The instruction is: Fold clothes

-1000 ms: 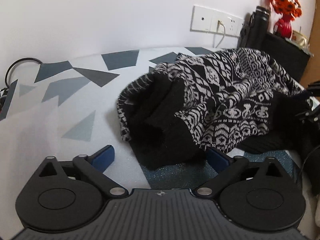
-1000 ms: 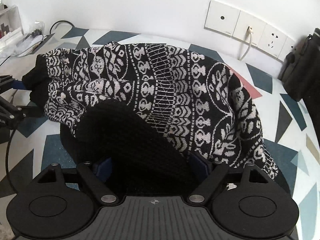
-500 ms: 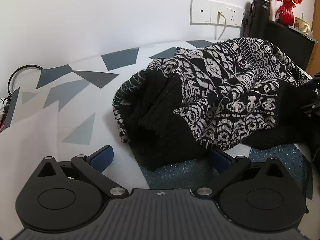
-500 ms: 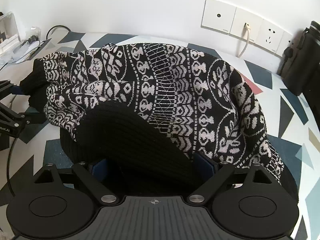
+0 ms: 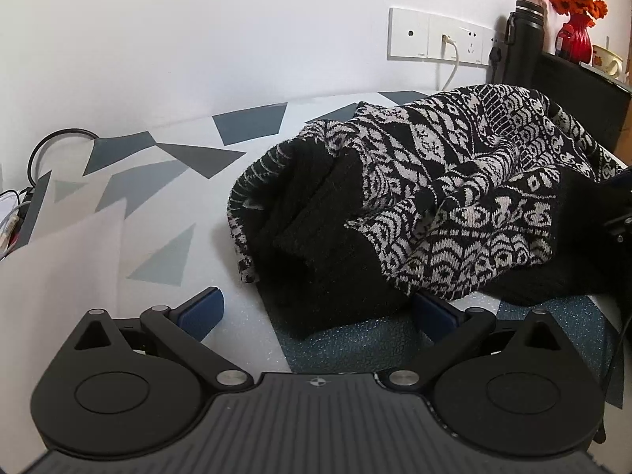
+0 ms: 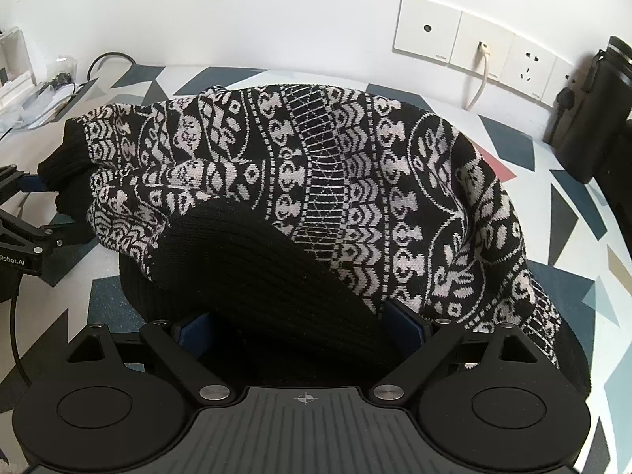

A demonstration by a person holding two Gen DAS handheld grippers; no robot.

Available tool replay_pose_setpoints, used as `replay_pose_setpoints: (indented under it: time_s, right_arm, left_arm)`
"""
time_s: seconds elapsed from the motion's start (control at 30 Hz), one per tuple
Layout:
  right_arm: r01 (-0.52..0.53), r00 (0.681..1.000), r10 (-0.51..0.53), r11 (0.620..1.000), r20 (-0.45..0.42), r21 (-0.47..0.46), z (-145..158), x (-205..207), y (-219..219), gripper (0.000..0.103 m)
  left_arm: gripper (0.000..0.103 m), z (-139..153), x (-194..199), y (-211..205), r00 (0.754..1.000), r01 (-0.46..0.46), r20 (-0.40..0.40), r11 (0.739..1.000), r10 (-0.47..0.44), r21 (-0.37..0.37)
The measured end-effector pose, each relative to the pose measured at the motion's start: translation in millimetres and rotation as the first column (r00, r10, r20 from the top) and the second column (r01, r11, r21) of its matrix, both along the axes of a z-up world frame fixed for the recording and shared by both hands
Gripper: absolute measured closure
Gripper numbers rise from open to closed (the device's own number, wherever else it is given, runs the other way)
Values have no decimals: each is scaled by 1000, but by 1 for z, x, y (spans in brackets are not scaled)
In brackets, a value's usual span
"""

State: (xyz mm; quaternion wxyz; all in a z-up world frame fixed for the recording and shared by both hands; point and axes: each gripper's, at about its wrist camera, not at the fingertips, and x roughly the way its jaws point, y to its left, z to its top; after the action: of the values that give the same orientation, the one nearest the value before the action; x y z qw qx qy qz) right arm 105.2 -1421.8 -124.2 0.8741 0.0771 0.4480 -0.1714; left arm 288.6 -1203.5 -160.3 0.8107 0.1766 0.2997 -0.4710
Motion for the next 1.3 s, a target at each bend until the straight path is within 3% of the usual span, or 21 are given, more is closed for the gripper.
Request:
replay_pose_setpoints:
  time_s: [1.3]
  right_arm:
    - [36,999,-37,999,-25,-31,-6,9,8,6]
  left_arm:
    - [0,-1,0,2,1000,-2,3,1000,2,-14]
